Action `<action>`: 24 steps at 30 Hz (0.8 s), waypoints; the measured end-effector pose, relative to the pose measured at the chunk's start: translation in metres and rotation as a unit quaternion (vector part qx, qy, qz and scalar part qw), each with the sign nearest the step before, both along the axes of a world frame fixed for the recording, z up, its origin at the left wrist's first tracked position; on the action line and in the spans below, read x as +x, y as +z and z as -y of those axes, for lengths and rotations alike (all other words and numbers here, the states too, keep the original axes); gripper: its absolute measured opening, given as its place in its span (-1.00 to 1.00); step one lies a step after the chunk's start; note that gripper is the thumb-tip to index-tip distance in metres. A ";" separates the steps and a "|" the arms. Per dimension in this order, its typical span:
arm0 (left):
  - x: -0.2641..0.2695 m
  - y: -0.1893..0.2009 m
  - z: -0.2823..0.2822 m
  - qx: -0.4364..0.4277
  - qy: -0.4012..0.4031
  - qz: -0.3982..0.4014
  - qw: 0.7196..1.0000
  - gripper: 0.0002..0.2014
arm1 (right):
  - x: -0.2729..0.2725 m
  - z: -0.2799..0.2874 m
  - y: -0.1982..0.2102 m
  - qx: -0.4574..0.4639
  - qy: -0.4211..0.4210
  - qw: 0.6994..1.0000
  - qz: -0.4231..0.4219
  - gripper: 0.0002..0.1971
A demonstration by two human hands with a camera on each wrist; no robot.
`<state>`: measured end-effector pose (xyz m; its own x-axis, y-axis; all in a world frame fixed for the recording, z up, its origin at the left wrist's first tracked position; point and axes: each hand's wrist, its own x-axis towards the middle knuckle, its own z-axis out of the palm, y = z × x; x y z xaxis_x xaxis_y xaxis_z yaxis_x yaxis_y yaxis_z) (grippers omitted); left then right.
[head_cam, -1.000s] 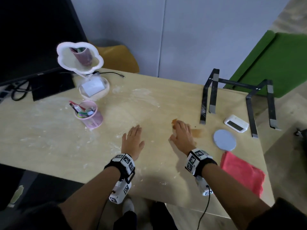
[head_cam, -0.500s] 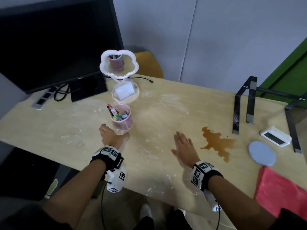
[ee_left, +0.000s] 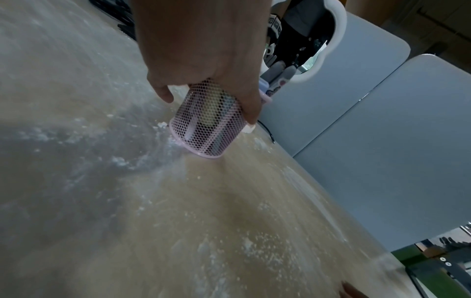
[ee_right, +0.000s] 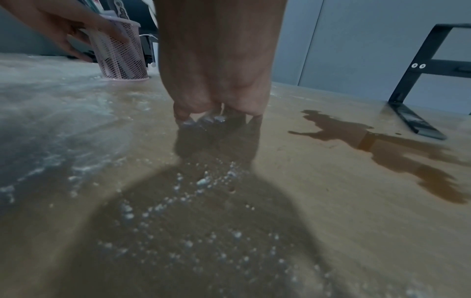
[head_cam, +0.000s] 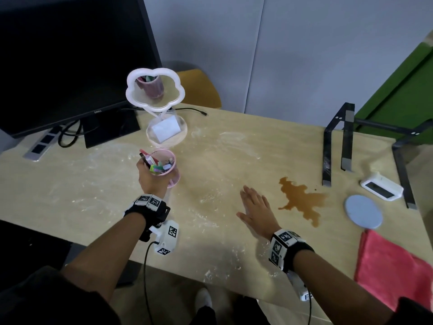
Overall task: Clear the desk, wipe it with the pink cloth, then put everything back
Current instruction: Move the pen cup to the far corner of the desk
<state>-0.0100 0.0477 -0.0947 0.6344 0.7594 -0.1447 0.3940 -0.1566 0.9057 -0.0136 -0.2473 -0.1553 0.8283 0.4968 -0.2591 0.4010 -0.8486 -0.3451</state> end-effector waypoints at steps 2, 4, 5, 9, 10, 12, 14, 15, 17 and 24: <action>0.000 0.002 0.003 -0.004 0.004 0.003 1.000 -0.11 | 0.002 0.000 0.003 0.004 -0.004 1.000 -0.006 -0.28; 0.002 0.003 0.009 -0.005 -0.003 0.007 1.000 -0.12 | 0.005 -0.001 0.009 0.022 -0.013 1.000 -0.014 -0.25; 0.003 0.005 0.014 -0.003 -0.012 0.009 1.000 -0.13 | 0.008 -0.002 0.013 0.037 -0.021 0.999 -0.016 -0.21; 0.013 0.018 0.053 0.015 -0.092 0.016 0.996 -0.16 | 0.022 -0.010 0.033 0.114 -0.067 0.991 -0.007 -0.08; 0.016 0.020 0.064 0.015 -0.119 0.020 0.993 -0.17 | 0.027 -0.011 0.039 0.133 -0.079 0.988 -0.004 -0.05; 0.023 0.023 0.089 0.004 -0.169 0.042 0.985 -0.17 | 0.036 -0.013 0.049 0.161 -0.101 0.982 0.001 -0.01; 0.027 0.027 0.112 -0.022 -0.211 0.056 0.976 -0.19 | 0.043 -0.011 0.057 0.175 -0.111 0.978 0.012 0.02; 0.031 0.027 0.124 -0.027 -0.232 0.061 0.971 -0.22 | 0.046 -0.008 0.061 0.182 -0.112 0.977 0.019 0.03; 0.038 0.028 0.143 -0.034 -0.276 0.061 0.959 -0.25 | 0.051 -0.001 0.068 0.205 -0.115 0.971 0.038 -0.01; 0.040 0.032 0.196 -0.066 -0.325 0.082 0.940 -0.11 | 0.058 0.029 0.071 0.300 -0.214 0.928 0.054 -0.07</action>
